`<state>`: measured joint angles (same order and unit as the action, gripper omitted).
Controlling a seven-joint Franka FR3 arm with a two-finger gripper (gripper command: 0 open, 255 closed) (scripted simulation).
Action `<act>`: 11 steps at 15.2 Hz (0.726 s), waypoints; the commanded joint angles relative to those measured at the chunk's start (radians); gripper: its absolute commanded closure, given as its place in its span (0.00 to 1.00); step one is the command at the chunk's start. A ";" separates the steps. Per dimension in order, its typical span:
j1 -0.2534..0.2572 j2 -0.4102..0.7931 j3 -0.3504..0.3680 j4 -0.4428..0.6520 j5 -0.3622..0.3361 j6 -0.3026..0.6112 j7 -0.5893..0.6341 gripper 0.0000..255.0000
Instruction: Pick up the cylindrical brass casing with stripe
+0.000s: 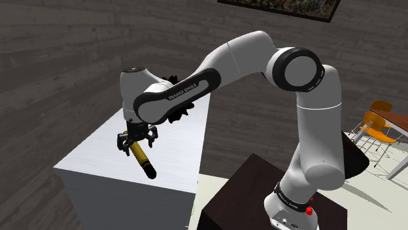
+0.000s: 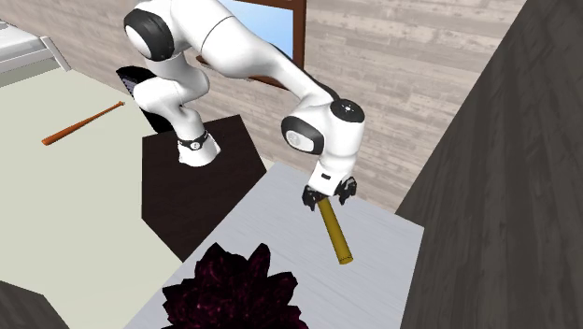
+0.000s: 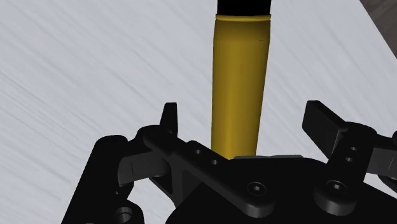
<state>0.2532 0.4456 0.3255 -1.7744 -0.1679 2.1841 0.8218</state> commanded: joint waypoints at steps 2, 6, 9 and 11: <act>0.004 0.026 -0.006 -0.005 -0.011 0.031 0.007 0.00; 0.007 0.040 -0.009 -0.008 -0.016 0.047 0.010 1.00; 0.007 0.041 -0.009 -0.007 -0.016 0.047 0.010 1.00; 0.007 0.041 -0.009 -0.007 -0.016 0.047 0.010 1.00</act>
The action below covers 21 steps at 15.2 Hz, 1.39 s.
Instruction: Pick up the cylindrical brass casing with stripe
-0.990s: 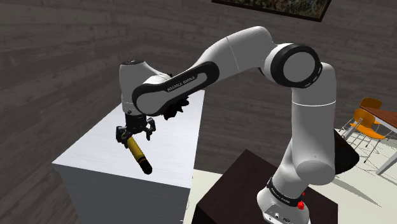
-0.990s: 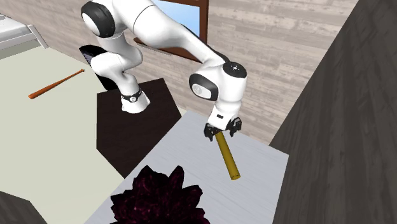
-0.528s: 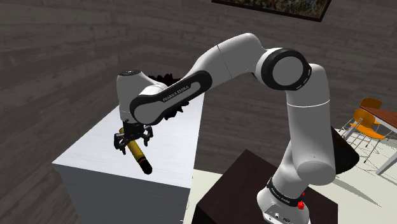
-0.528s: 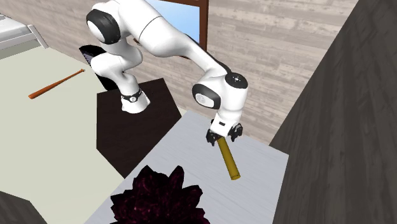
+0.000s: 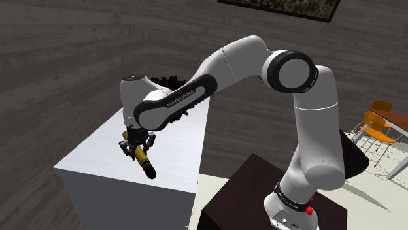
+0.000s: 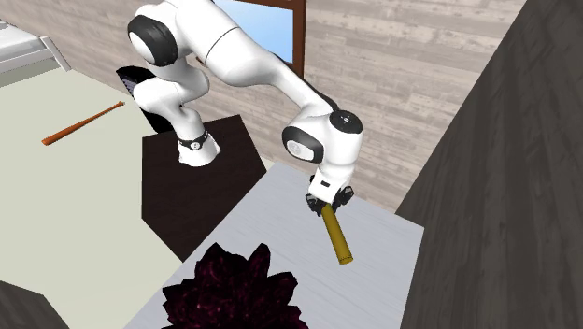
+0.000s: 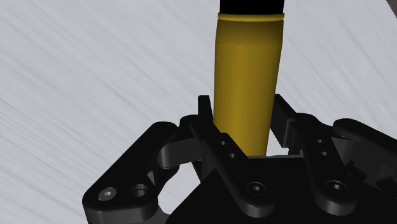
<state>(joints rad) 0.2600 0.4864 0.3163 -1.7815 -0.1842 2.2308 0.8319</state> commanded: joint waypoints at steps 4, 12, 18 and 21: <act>0.000 -0.003 0.001 -0.003 0.001 0.001 0.000 1.00; -0.009 -0.059 0.014 0.027 0.025 -0.083 -0.015 1.00; -0.013 -0.094 0.021 0.059 0.040 -0.149 -0.025 1.00; -0.014 -0.101 0.022 0.067 0.043 -0.162 -0.026 1.00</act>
